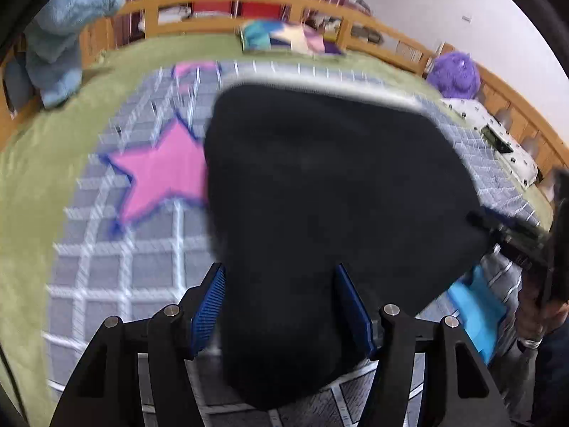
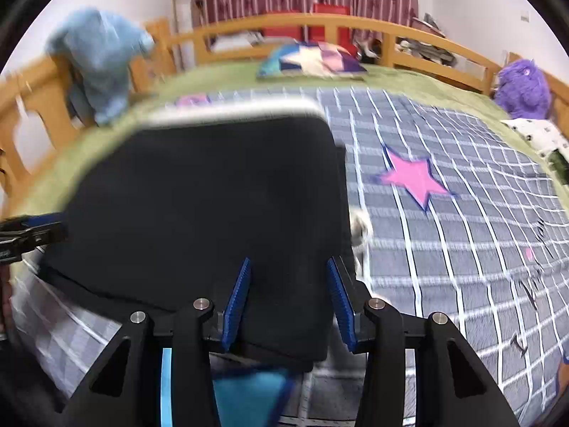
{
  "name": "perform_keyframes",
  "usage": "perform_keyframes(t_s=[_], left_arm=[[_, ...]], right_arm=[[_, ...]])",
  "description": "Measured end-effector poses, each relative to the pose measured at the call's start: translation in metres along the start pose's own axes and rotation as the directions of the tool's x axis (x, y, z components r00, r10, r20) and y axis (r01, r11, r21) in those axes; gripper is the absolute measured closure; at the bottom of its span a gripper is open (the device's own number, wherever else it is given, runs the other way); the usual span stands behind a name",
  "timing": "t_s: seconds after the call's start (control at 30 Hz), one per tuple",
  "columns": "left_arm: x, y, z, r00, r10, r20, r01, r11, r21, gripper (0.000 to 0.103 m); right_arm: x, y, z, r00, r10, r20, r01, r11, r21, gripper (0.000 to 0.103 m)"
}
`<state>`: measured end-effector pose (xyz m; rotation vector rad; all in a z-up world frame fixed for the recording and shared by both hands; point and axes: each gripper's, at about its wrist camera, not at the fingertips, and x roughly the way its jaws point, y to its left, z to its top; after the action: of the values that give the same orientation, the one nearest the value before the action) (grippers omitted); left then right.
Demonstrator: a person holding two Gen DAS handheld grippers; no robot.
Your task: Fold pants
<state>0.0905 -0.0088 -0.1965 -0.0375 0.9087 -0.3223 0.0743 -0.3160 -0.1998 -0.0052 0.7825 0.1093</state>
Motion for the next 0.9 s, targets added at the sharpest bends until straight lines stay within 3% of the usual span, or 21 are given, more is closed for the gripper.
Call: perform_keyframes(t_s=[0.13,0.2,0.33,0.53,0.6,0.7,0.73,0.8,0.9], left_arm=[[-0.013,0.008,0.012,0.999,-0.040,-0.005,0.040,0.998,-0.040,0.041],[-0.026,0.010,0.024,0.998,-0.044,0.039,0.045,0.998,-0.036,0.042],[-0.038,0.003,0.059,0.992,-0.026,0.126,0.024,1.000,0.015,0.042],[-0.015,-0.020,0.122,0.982,-0.030,0.188,0.019,0.998,0.061,0.042],[0.004,-0.023,0.134,0.984,-0.025,0.176,0.014,0.998,0.066,0.040],[0.060,-0.016,0.139,0.997,0.041,0.060,-0.043,0.998,0.045,0.040],[0.080,-0.015,0.136,0.998,0.063,0.005,-0.063,0.996,0.061,0.040],[0.079,-0.018,0.133,0.997,0.073,0.031,-0.075,0.993,0.086,0.038],[0.063,-0.015,0.133,0.998,0.031,0.048,-0.035,0.997,0.068,0.038]], right_arm=[[-0.002,-0.005,0.003,0.999,0.028,-0.026,-0.028,1.000,0.005,0.056],[-0.009,-0.011,0.014,0.997,0.062,-0.037,-0.062,0.998,0.003,0.056],[-0.019,-0.017,0.046,0.994,0.089,0.064,-0.089,0.996,0.009,0.056],[0.018,-0.001,0.112,0.989,0.095,0.112,-0.090,0.995,-0.046,0.056],[0.039,0.004,0.124,0.993,0.076,0.089,-0.069,0.995,-0.077,0.056],[0.094,-0.001,0.125,0.996,-0.073,-0.046,0.070,0.995,-0.072,0.052],[0.101,-0.005,0.122,0.997,-0.048,-0.056,0.045,0.998,-0.053,0.052],[0.101,-0.014,0.121,0.999,0.005,-0.050,-0.007,1.000,-0.028,0.051],[0.089,-0.032,0.126,0.997,0.060,-0.053,-0.059,0.998,0.019,0.051]])
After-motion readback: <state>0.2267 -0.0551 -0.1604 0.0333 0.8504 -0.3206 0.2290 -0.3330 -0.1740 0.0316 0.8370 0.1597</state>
